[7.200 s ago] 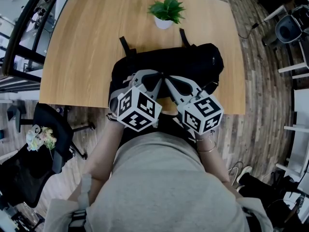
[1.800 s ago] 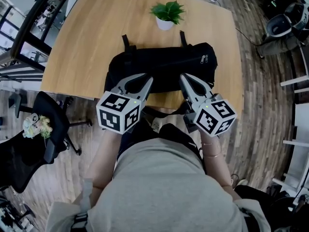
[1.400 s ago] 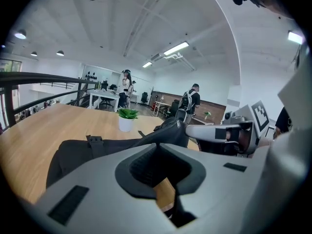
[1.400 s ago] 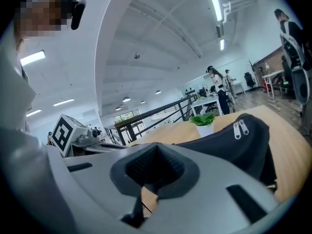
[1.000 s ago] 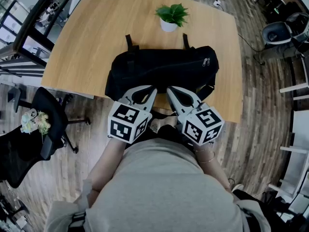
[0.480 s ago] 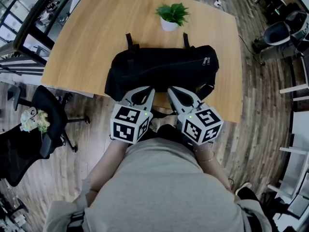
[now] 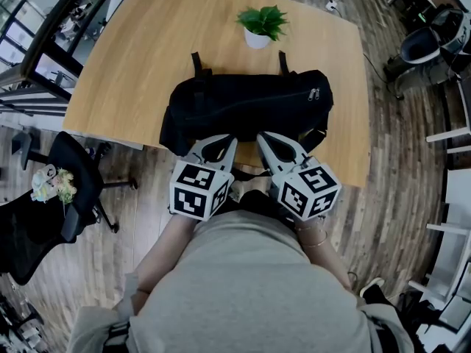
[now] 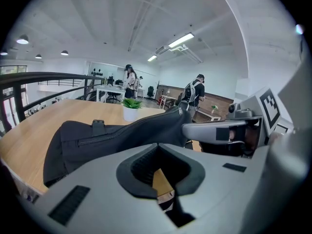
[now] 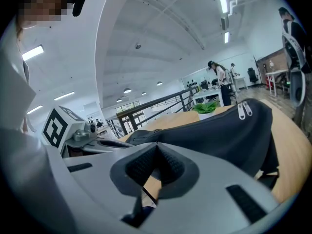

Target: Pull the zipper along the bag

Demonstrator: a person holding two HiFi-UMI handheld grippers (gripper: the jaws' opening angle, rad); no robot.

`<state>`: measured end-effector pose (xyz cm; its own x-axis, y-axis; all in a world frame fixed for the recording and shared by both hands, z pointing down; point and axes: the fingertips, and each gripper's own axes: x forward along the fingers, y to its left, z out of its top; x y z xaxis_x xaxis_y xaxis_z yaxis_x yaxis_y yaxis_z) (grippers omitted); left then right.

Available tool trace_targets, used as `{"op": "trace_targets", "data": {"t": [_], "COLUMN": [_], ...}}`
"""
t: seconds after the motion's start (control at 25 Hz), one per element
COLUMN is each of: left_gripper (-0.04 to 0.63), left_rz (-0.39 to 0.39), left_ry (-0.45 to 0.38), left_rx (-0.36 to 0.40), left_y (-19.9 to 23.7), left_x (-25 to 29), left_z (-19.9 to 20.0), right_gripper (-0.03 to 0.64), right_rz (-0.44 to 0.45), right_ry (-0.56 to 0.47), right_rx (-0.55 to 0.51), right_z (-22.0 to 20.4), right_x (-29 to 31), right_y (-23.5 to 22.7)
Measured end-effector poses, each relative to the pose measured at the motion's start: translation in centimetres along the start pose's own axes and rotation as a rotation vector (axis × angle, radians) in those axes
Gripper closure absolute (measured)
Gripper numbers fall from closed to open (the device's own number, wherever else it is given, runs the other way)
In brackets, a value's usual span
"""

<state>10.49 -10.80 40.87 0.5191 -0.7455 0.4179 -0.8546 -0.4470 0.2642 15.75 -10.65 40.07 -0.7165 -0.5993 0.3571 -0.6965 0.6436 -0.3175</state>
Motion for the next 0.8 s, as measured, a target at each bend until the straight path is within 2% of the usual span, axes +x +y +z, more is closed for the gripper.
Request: {"op": "trace_targets", "data": {"t": [0.28, 0.8], "left_gripper": [0.574, 0.574], "left_rz": [-0.004, -0.013], "left_ry": [0.014, 0.018], "left_rx": [0.019, 0.023], "left_y": [0.1, -0.2], "left_x": [0.4, 0.6], "left_z": [0.1, 0.3], "right_gripper": [0.612, 0.612], "right_rz": [-0.012, -0.029], "right_ry": [0.04, 0.045], "right_rx": [-0.008, -0.013], "right_z": [-0.8, -0.8], "right_x": [0.3, 0.0], "right_y": [-0.4, -0.8]}}
